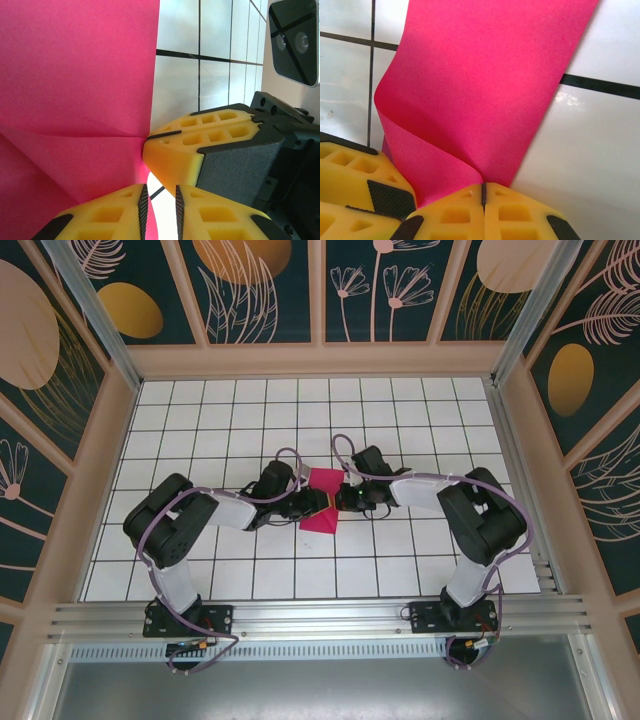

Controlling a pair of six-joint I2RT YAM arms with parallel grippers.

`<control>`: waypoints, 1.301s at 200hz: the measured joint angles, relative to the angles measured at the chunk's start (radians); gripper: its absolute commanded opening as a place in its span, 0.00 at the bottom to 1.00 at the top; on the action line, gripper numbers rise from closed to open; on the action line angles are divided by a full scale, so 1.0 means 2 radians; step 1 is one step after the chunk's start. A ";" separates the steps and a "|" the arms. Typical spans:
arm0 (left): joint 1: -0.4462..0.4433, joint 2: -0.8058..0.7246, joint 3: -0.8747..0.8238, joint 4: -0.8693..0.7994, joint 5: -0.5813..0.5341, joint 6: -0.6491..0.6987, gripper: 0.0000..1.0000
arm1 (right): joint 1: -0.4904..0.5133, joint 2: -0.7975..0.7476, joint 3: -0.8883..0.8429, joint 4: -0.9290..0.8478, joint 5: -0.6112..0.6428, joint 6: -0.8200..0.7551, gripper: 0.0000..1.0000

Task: Fold a paper plane with a square sheet of paper (pick it up from the middle)
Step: Fold the triangle a second time at the center of the table.

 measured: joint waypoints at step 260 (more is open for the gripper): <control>0.000 0.018 0.014 -0.032 -0.007 0.002 0.21 | -0.005 0.008 0.006 0.000 -0.001 -0.002 0.03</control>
